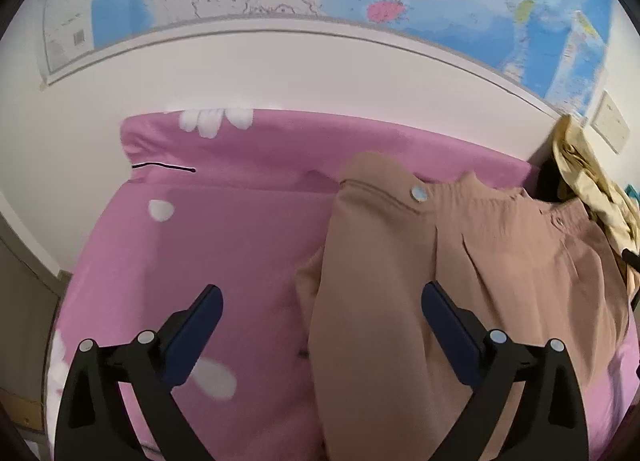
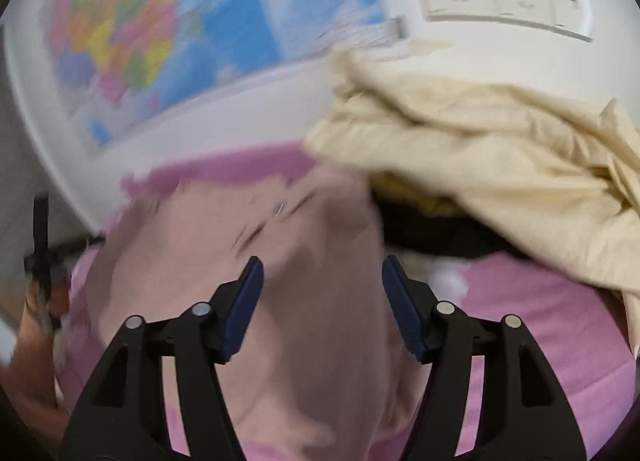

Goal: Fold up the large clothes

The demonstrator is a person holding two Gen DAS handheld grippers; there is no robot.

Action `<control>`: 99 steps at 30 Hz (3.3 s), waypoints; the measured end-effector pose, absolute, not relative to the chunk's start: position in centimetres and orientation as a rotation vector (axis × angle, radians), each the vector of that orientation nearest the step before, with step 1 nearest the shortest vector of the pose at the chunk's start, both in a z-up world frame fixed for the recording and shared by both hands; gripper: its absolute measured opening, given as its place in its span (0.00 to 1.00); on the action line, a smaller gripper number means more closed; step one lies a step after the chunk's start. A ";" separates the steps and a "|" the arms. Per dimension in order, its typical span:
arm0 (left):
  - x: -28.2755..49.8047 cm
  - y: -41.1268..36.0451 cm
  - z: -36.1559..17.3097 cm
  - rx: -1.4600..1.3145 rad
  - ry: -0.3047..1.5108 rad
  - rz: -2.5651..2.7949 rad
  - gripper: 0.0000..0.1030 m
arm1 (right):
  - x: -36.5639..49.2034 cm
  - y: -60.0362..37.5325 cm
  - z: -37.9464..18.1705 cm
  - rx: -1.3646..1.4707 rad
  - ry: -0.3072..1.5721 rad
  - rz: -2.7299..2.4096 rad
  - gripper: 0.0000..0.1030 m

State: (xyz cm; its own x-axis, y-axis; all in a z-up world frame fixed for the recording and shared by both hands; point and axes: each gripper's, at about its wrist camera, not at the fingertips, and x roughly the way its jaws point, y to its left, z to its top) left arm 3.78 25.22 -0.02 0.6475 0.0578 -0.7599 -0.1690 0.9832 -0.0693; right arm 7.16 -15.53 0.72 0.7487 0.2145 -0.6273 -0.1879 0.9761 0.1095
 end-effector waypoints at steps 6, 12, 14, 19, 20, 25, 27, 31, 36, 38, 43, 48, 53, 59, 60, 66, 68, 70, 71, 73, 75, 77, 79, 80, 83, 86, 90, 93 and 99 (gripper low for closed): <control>0.8 24.4 -1.2 -0.116 0.894 0.134 0.93 | 5.2 -18.3 -2.5 0.164 0.755 0.199 0.65; -0.3 23.9 -3.0 -0.201 0.940 0.049 0.93 | 3.8 -19.1 -4.9 0.223 0.781 0.250 0.44; -0.4 23.1 -3.7 -0.209 0.957 0.002 0.93 | 4.1 -19.4 -5.0 0.237 0.771 0.265 0.21; -0.3 22.0 -4.1 -0.191 0.950 0.006 0.79 | 5.4 -20.5 -3.3 0.249 0.702 0.209 0.03; -0.2 22.0 -4.1 -0.197 0.951 0.005 0.76 | 5.9 -20.6 -3.7 0.245 0.716 0.193 0.03; -0.2 21.8 -4.0 -0.197 0.956 0.030 0.72 | 7.0 -20.2 -5.4 0.224 0.791 0.159 0.09; -0.3 21.7 -4.0 -0.185 0.954 0.033 0.75 | 6.4 -20.1 -4.4 0.209 0.765 0.128 0.23; -0.4 21.4 -3.9 -0.177 0.944 0.051 0.75 | 4.5 -18.8 -1.6 0.159 0.669 0.099 0.39; -0.5 20.7 -3.7 -0.146 0.933 0.068 0.75 | 3.8 -13.3 0.1 0.030 0.610 0.246 0.47; -0.5 20.4 -3.6 -0.132 0.929 0.068 0.75 | 4.7 -10.9 -0.5 -0.032 0.622 0.295 0.47; -0.4 19.9 -3.8 -0.125 0.936 0.062 0.78 | 9.7 -8.2 -4.5 -0.050 0.761 0.324 0.46; -0.4 20.3 -3.9 -0.148 0.944 0.066 0.81 | 13.1 -7.9 -6.3 -0.031 0.825 0.266 0.40; -0.9 20.9 -3.7 -0.175 0.943 0.066 0.81 | 10.5 -6.3 -3.2 -0.084 0.732 0.300 0.45; -2.3 21.8 -2.8 -0.216 0.927 0.075 0.82 | 5.0 1.1 -2.2 -0.319 0.683 0.560 0.64; -2.7 21.9 -2.7 -0.230 0.924 0.074 0.83 | 4.4 2.5 -2.8 -0.367 0.693 0.604 0.66; -5.4 22.5 -2.2 -0.301 0.919 0.066 0.86 | 2.9 8.0 -7.1 -0.612 0.706 0.643 0.69; -6.2 22.5 -2.1 -0.309 0.922 0.063 0.86 | 3.0 8.9 -8.4 -0.683 0.696 0.632 0.70; -6.9 22.3 -2.1 -0.328 0.929 0.045 0.87 | 3.1 9.5 -9.3 -0.720 0.692 0.618 0.70; -7.2 22.2 -2.2 -0.339 0.934 0.030 0.87 | 3.4 9.7 -9.8 -0.739 0.690 0.598 0.69; -7.6 21.9 -2.5 -0.367 0.947 -0.006 0.87 | 3.7 9.8 -10.3 -0.748 0.699 0.567 0.68; -7.9 21.6 -2.7 -0.399 0.954 -0.049 0.87 | 4.0 9.4 -10.1 -0.717 0.698 0.568 0.56; -7.8 21.0 -3.2 -0.432 0.972 -0.099 0.87 | 4.4 9.4 -9.5 -0.674 0.704 0.580 0.42; -7.5 20.2 -3.5 -0.444 0.980 -0.137 0.87 | 4.8 9.1 -8.6 -0.614 0.712 0.593 0.32; -7.3 19.8 -3.5 -0.439 0.976 -0.138 0.87 | 4.7 9.0 -8.2 -0.591 0.713 0.595 0.29; -6.2 19.1 -3.7 -0.493 0.970 -0.201 0.87 | 5.3 8.3 -7.2 -0.506 0.721 0.607 0.27; -4.8 19.0 -4.0 -0.561 0.948 -0.228 0.87 | 5.0 7.6 -6.7 -0.454 0.731 0.611 0.27; -3.2 20.7 -4.8 -0.741 0.903 -0.251 0.88 | 4.6 7.4 -6.9 -0.441 0.734 0.617 0.28; -2.5 21.6 -4.9 -0.824 0.861 -0.253 0.88 | 4.8 7.2 -6.9 -0.414 0.739 0.623 0.28; -0.4 21.3 -4.9 -0.833 0.879 -0.211 0.88 | 5.0 6.6 -6.9 -0.365 0.745 0.635 0.29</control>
